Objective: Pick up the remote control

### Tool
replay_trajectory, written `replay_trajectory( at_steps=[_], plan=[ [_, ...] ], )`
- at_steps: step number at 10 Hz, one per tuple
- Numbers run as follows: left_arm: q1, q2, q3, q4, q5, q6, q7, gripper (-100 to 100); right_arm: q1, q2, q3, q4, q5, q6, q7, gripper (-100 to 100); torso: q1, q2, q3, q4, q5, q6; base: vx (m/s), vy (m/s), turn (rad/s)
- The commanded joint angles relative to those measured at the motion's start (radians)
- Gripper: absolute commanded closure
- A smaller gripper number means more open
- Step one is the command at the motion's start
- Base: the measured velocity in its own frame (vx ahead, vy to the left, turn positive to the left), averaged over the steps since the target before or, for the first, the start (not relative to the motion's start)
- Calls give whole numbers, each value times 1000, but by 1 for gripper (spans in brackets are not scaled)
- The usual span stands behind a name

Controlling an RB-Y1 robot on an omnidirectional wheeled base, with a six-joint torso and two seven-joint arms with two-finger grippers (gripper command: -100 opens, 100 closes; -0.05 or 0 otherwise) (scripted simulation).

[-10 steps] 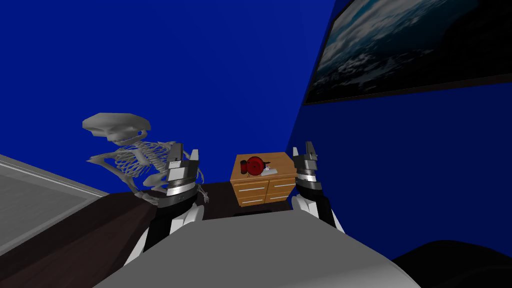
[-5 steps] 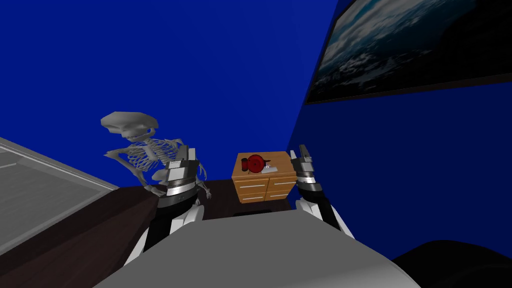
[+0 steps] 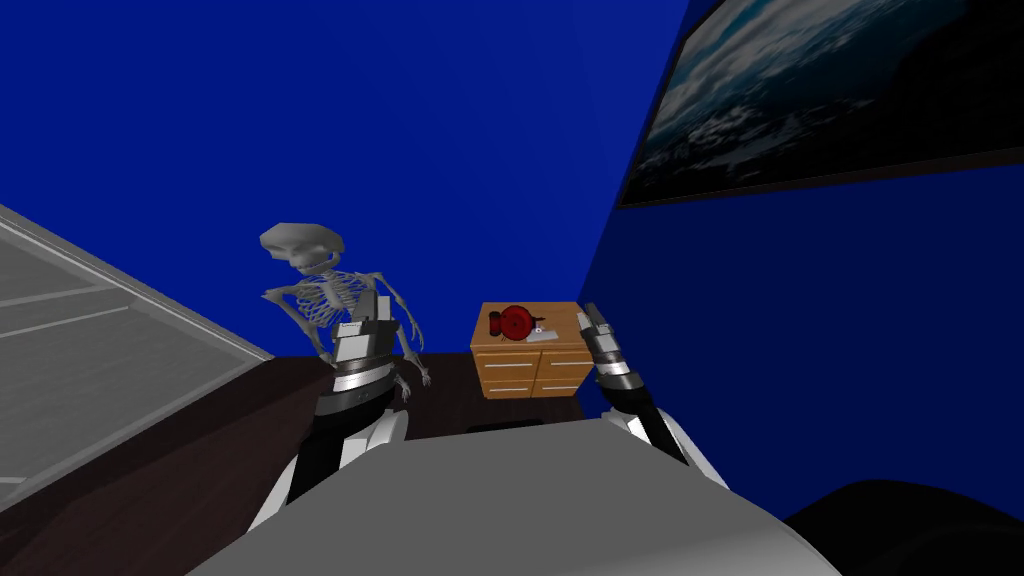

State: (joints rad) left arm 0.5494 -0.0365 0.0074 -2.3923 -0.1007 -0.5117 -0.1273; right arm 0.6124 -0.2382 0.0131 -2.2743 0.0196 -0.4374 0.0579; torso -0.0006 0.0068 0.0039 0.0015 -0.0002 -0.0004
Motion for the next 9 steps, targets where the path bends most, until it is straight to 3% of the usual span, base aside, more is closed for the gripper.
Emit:
replay_trajectory(
  at_steps=[1, 6, 7, 9],
  plan=[
    [0, 0, 0, 0, 0, 0, 0, 0, 11, -36, -13, 11, 4, 5, 2, -100, 0, 0, 0, 0, 0, 0, -81, 3, 57],
    [0, 0, 0, 0, 0, 0, 0, 0, 78, -184, -35, 146, 89, -16, 53, -100, 0, -2, -1, 0, 0, 0, -86, 18, 178],
    [0, 0, 0, 0, 0, 0, 0, 0, 78, -191, -35, 164, 89, -16, 53, -100, 1, -1, 0, 0, 0, 0, -84, 21, 98],
    [0, 0, 0, 0, 0, 0, 0, 0, 114, -251, -39, 233, 148, -35, 85, -100, 1, -2, -1, 0, 0, 0, -67, 34, 275]
  ],
)
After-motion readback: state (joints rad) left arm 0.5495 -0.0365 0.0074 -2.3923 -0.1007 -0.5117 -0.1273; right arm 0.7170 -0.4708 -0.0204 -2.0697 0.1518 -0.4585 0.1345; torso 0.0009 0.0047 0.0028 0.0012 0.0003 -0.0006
